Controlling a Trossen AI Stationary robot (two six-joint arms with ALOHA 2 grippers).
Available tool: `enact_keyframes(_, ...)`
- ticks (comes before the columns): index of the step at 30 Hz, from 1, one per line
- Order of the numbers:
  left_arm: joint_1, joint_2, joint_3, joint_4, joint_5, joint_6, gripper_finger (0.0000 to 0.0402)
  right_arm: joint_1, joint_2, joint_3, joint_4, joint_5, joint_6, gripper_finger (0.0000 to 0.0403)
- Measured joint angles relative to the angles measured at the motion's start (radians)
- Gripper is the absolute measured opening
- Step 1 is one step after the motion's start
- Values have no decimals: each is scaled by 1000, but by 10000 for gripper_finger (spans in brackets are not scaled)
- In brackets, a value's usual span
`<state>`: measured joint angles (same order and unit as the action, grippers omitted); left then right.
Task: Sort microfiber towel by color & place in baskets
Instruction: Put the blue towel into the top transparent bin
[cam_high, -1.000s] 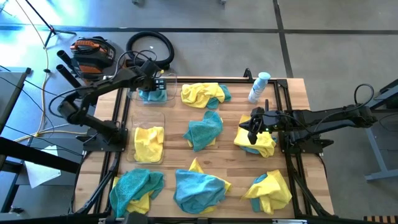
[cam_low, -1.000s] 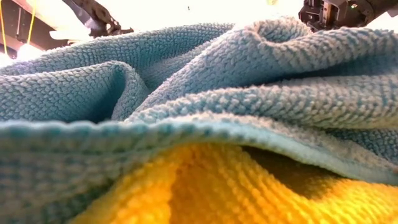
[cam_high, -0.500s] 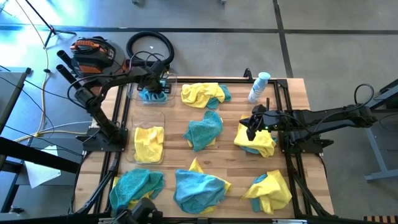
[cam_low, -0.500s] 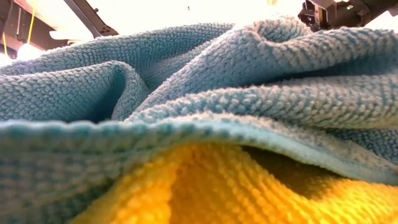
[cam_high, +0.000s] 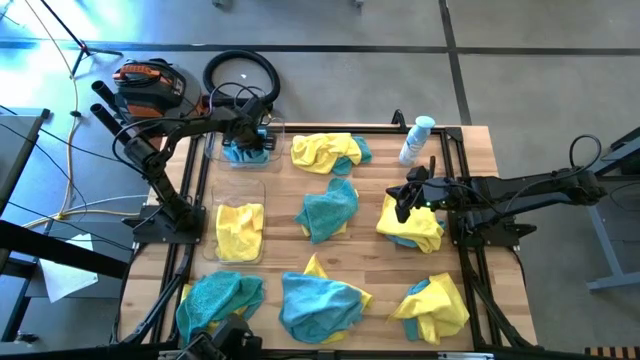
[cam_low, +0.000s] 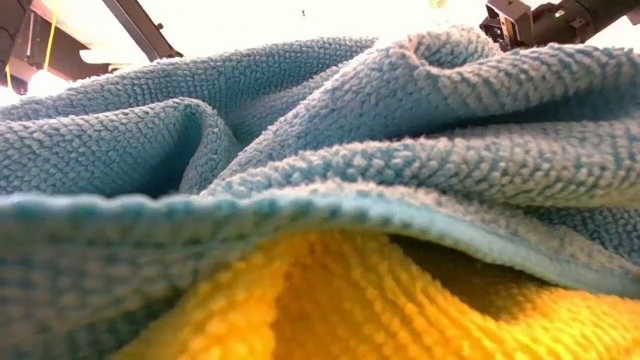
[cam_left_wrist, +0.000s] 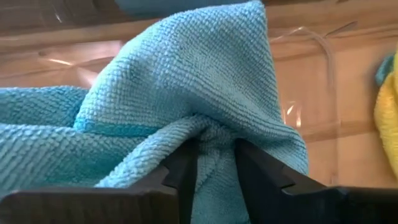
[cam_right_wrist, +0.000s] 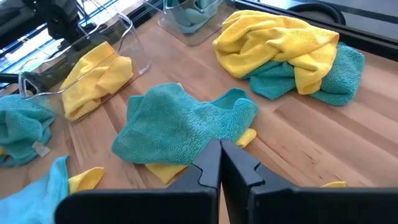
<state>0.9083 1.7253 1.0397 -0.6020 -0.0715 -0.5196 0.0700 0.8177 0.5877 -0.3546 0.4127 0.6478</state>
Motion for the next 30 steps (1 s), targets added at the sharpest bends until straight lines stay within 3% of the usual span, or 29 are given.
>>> enact_keyframes(7, 1, -89, 0, -14, -1, -39, 111, 0, 0, 0, 0, 0, 0, 0)
enact_keyframes(19, -26, -362, 0, -14, -4, -57, 111, 0, 0, 0, -22, 0, 29, 0)
enact_keyframes(24, -133, -445, 0, -9, -4, -17, 111, 0, 0, 0, -22, 2, 4, 0)
enact_keyframes(30, -375, -463, 0, 59, -71, -26, 111, 0, 0, 0, -22, 2, -45, 0)
